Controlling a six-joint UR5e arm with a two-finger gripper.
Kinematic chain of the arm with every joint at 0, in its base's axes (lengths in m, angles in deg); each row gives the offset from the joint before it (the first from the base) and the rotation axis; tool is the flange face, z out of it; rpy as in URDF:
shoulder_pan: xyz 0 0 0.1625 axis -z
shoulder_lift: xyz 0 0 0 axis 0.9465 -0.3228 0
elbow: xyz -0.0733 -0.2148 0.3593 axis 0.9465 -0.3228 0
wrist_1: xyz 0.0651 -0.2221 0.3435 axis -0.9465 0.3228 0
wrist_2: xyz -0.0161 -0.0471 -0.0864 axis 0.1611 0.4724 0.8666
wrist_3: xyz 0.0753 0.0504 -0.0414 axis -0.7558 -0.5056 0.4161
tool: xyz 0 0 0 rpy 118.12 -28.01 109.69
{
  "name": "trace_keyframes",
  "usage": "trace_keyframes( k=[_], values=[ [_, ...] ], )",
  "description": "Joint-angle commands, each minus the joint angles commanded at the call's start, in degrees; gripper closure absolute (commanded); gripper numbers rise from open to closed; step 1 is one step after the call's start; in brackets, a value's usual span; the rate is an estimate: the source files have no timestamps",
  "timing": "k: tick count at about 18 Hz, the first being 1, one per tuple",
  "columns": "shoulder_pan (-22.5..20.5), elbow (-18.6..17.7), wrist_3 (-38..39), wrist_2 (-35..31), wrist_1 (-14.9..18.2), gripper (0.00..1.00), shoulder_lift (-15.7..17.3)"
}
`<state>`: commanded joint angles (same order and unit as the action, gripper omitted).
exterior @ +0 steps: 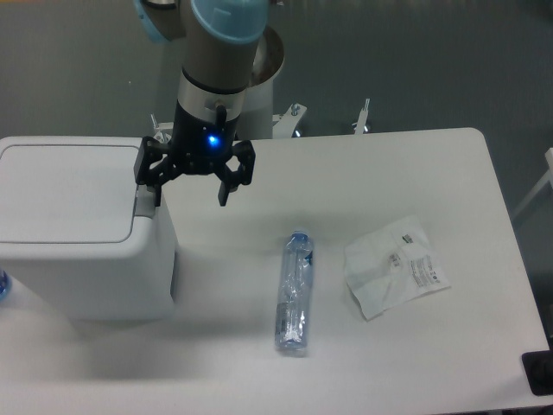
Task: Open the trash can
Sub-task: 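Raise the gripper slightly as the lid pops open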
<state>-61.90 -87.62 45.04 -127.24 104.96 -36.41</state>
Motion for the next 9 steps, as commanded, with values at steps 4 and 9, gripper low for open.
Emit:
trace_keyframes(
  k=[4, 9],
  values=[
    [0.0, 0.0, 0.0, 0.0, 0.0, 0.0, 0.4],
    [-0.8, 3.4, -0.4, -0.2, -0.1, 0.0, 1.8]
  ],
)
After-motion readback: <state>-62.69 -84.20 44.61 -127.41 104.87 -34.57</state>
